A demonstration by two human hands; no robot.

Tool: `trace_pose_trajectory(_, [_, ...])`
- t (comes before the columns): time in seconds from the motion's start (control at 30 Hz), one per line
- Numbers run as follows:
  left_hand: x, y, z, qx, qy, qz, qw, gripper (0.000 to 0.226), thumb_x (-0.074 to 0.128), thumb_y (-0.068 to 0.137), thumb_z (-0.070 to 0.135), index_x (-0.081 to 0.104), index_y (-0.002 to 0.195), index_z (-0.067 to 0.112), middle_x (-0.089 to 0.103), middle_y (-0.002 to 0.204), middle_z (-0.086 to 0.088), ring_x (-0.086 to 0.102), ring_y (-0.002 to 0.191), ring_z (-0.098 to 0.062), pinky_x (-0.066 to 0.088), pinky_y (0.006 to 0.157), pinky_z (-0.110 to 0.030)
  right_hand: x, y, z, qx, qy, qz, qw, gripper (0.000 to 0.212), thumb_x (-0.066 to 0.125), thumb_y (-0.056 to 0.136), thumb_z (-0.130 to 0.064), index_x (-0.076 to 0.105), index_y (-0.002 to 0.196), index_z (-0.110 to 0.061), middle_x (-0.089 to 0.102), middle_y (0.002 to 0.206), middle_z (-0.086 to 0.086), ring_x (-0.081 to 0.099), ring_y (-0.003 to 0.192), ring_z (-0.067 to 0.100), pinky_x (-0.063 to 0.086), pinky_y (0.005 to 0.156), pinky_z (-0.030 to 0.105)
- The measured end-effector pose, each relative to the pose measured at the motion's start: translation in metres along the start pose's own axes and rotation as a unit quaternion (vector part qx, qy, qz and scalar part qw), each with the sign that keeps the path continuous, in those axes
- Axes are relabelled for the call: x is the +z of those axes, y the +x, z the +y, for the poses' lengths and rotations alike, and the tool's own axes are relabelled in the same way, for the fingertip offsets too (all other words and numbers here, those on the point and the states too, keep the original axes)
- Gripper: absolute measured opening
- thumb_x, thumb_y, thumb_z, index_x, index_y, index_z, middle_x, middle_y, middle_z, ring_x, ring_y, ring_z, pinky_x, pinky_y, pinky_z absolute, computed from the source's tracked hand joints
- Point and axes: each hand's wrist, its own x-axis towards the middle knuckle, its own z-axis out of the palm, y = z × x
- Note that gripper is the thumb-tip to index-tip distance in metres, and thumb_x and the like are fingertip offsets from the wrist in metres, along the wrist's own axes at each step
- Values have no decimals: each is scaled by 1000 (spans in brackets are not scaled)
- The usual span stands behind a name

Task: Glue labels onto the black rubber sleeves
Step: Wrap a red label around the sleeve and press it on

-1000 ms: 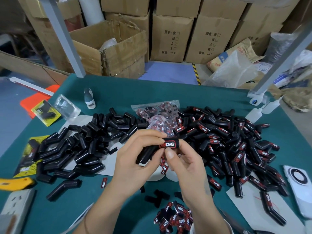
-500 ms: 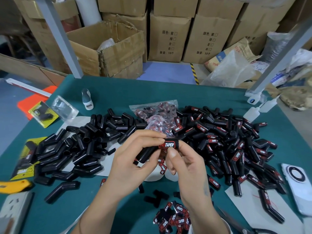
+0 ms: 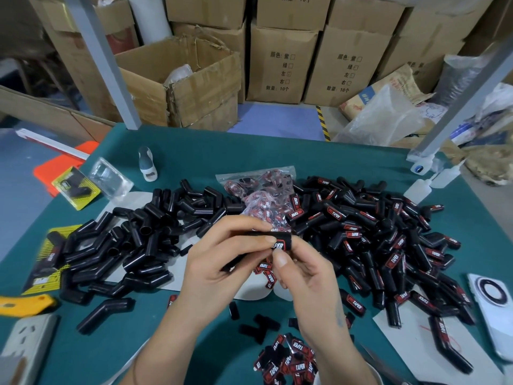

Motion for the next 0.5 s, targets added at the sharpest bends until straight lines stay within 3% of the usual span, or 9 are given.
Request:
trace_pose_trajectory(0.2, [3, -3, -2, 35, 38, 8, 999, 22, 72, 94, 2, 72, 114, 12, 71, 122, 0, 71, 111, -18, 55, 93, -28, 3, -1, -1, -14, 27, 9, 1000, 16, 58, 99, -27, 74, 101, -29, 59, 71, -23, 55, 67, -5, 43, 69, 7])
trace_pose_trajectory(0.37, [5, -5, -4, 57, 14, 15, 998, 19, 73, 94, 1, 67, 109, 11, 70, 123, -3, 72, 109, -20, 61, 84, -32, 3, -1, 0, -14, 13, 20, 1000, 15, 59, 100, -29, 73, 102, -29, 60, 72, -23, 55, 68, -4, 42, 69, 7])
trace_pose_trajectory(0.5, [5, -3, -5, 82, 17, 25, 996, 21, 75, 91, -2, 65, 107, 7, 70, 122, -6, 73, 109, -20, 59, 88, -31, 1, -1, -1, -17, -8, 22, 1000, 21, 55, 101, -34, 75, 106, -34, 57, 70, -23, 52, 68, -3, 42, 69, 9])
